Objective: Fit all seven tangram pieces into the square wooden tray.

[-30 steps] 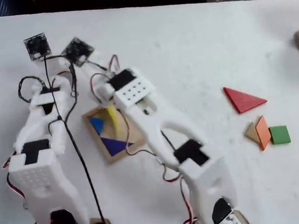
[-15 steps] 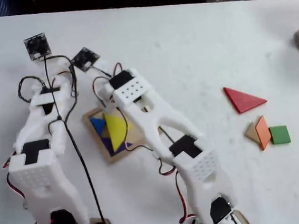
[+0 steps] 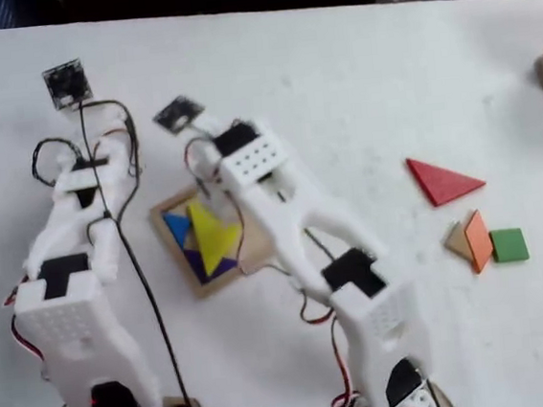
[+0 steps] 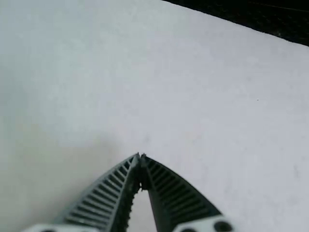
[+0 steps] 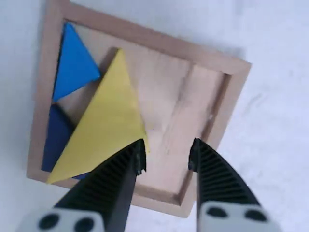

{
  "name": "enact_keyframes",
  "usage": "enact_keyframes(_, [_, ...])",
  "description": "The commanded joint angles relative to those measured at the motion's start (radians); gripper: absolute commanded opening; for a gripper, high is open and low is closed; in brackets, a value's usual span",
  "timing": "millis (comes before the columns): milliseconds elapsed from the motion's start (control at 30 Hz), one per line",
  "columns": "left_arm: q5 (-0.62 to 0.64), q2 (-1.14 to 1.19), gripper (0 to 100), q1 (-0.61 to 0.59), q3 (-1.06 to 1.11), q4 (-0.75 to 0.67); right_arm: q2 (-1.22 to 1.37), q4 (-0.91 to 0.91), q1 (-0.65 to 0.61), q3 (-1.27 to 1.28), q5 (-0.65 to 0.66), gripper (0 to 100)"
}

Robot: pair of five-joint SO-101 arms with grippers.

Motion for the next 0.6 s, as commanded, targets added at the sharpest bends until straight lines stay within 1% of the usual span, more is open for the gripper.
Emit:
enact_keyframes(0, [0.011,-0.056,2,0.004,-0.054,0.008,-0.087,-0.061,-0.021,0.051,-0.009,14.2])
enact_keyframes(167, [0.011,-0.056,2,0.002,-0.054,0.008,-0.090,-0.114,0.015,0.097,-0.051,14.2])
enact_keyframes(333, [0.011,-0.056,2,0.002,-0.055,0.008,-0.085,-0.160,0.004,0.103,-0.057,13.9])
enact_keyframes(500, [0.011,-0.054,2,0.002,-0.058,0.008,-0.116,-0.094,-0.005,0.101,-0.052,13.2])
enact_keyframes(567, [0.011,-0.053,2,0.004,-0.058,0.008,-0.179,-0.064,-0.007,0.117,-0.052,8.6])
